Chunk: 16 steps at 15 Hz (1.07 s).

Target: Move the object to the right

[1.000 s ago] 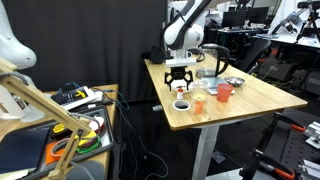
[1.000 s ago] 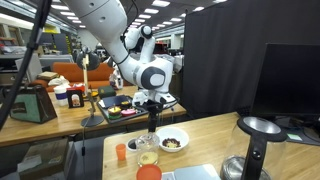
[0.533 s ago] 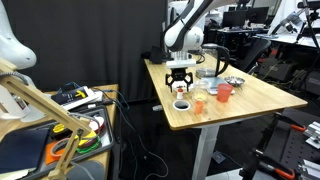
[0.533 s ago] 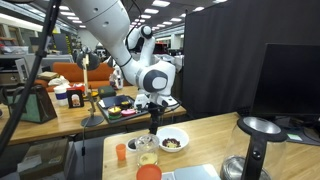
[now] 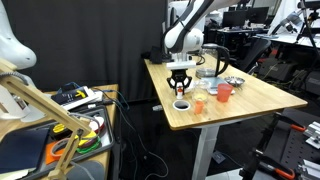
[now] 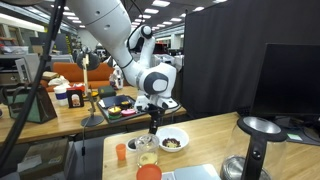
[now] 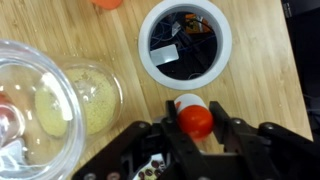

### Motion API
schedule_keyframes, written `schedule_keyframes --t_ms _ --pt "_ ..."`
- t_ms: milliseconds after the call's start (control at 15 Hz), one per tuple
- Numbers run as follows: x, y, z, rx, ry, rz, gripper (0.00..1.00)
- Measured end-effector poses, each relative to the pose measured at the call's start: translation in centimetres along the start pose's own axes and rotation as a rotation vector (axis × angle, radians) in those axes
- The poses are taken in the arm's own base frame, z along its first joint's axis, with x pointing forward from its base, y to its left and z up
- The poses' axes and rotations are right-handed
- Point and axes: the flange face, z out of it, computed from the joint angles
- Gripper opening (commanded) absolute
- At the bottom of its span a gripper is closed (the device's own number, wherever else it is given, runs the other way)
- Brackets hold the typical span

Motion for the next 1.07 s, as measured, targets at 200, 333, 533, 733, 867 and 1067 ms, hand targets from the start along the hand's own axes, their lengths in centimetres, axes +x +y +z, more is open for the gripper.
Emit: schedule_keyframes --t_ms 200,333,533,733,867,1067 --pt "0.0 -0.2 -0.5 0.006 0.006 -0.003 0.10" --pt "-0.1 -0.8 -1.9 0.024 0.021 -0.013 0.10" --pt "-1.3 -1.8 -5.9 0.072 0.054 -0.039 0.10" --pt "-3.1 -1.3 -10.0 0.107 0.082 -0.050 0.10" --pt "-3.8 0.6 -12.4 0.102 0.116 -0.010 0.10" --pt "-5.0 4.9 -15.3 0.077 0.166 0.094 0.10"
